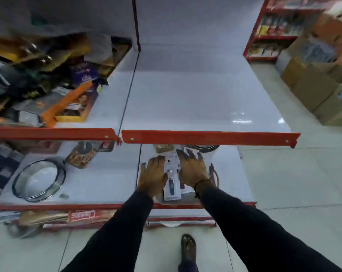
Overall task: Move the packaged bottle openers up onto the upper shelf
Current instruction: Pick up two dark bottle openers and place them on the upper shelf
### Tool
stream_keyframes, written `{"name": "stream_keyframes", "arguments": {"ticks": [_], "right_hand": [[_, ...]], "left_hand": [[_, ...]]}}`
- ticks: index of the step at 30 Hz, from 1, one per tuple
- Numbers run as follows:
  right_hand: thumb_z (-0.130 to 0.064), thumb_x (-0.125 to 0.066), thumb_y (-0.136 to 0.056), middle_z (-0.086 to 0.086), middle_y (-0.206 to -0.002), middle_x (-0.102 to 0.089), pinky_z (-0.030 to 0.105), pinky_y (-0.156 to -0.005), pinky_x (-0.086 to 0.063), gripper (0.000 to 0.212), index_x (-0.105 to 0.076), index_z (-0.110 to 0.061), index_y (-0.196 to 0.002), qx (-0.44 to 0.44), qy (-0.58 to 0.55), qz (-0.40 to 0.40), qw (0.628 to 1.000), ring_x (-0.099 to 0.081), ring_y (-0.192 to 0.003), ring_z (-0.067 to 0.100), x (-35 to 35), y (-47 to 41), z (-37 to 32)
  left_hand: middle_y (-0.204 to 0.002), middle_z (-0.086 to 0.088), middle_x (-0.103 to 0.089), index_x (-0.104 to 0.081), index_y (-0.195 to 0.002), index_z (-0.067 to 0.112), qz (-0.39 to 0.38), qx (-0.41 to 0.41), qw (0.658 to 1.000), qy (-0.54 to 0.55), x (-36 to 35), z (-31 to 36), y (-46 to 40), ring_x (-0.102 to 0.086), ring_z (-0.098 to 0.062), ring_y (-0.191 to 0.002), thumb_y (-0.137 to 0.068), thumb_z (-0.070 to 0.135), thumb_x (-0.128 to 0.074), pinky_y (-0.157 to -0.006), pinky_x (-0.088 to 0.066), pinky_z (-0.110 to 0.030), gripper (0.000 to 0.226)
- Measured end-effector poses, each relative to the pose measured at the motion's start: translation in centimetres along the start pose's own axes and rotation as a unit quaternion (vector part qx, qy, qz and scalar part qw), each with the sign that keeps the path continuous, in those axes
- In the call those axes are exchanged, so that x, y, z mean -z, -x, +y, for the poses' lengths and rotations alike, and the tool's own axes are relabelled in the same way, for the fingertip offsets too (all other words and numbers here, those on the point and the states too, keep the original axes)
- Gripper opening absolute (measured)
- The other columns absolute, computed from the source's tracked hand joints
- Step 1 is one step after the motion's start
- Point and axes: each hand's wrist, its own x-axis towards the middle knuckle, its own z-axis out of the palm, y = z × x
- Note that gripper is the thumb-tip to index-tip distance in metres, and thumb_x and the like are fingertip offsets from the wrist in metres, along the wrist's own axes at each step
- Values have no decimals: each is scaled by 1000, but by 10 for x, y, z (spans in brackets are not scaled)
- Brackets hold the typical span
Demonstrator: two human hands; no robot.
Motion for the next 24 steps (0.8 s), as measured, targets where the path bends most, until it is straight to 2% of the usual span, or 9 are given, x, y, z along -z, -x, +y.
{"name": "stream_keyframes", "arguments": {"ticks": [3,5,8,9,11,13,16,20,24], "right_hand": [[-24,-62,-87,5,-161,-33,59,-122,-2,87,-12,-12,-157,47,67,7,997,-18,-152,27,-9,-31,11],[-17,-59,-89,10,-159,-37,57,-121,-6,82,-15,-10,-157,73,84,8,994,-24,-150,33,-11,-44,16],[-4,-57,-88,13,-149,-47,54,-114,-35,69,-32,-14,-151,94,75,38,992,-44,-134,41,-10,-49,19],[-1,-59,-86,13,-140,-54,50,-105,-45,66,-40,-16,-147,95,57,50,993,-51,-124,40,-9,-51,20],[1,-65,-81,13,-123,-64,47,-91,-53,60,-53,-15,-137,101,17,79,992,-60,-108,39,-4,-49,21],[0,-65,-80,14,-117,-69,49,-92,-50,49,-63,-13,-126,105,-4,93,990,-61,-107,41,3,-42,21],[-9,-58,-84,7,-122,-69,45,-106,-38,35,-68,-16,-117,72,-9,78,994,-58,-118,32,8,-22,20],[-8,-54,-88,10,-119,-68,44,-95,-48,34,-62,-14,-120,36,-73,66,994,-61,-111,32,18,22,11],[-10,-55,-87,12,-113,-70,45,-90,-44,34,-56,-15,-120,51,-48,120,990,-61,-103,33,44,67,4]], "left_hand": [[-160,-9,-41,-30,-155,12,-24,-1,1000,-20,-12,-1,-29,-33,-28,-149,-98,34,-59,-122,-22,-56,68],[-156,-11,-47,-33,-155,11,-28,-8,999,-32,-15,-1,-40,-38,-29,-146,-95,29,-64,-122,-23,-56,69],[-144,-11,-61,-48,-146,12,11,-20,1000,-22,-18,0,-46,-50,-30,-138,-90,16,-70,-119,-31,-53,61],[-141,-11,-63,-53,-141,11,21,-18,1000,-9,-17,1,-47,-53,-31,-135,-88,11,-70,-117,-34,-52,56],[-135,-11,-66,-61,-130,9,49,-17,998,25,-14,2,-47,-57,-32,-130,-86,1,-67,-111,-41,-50,45],[-129,-12,-66,-66,-121,8,58,-22,997,46,-9,5,-45,-61,-32,-119,-87,-1,-64,-101,-49,-46,34],[-126,-14,-63,-65,-114,6,57,-28,994,89,2,8,-33,-68,-34,-95,-93,1,-58,-87,-55,-45,23],[-107,-15,-70,-55,-113,10,38,-54,990,127,25,14,4,-68,-34,-90,-96,2,-51,-77,-57,-42,19],[-122,-14,-70,-58,-126,10,62,-117,987,93,65,31,46,-67,-31,-105,-92,1,-64,-93,-55,-41,35]]}}
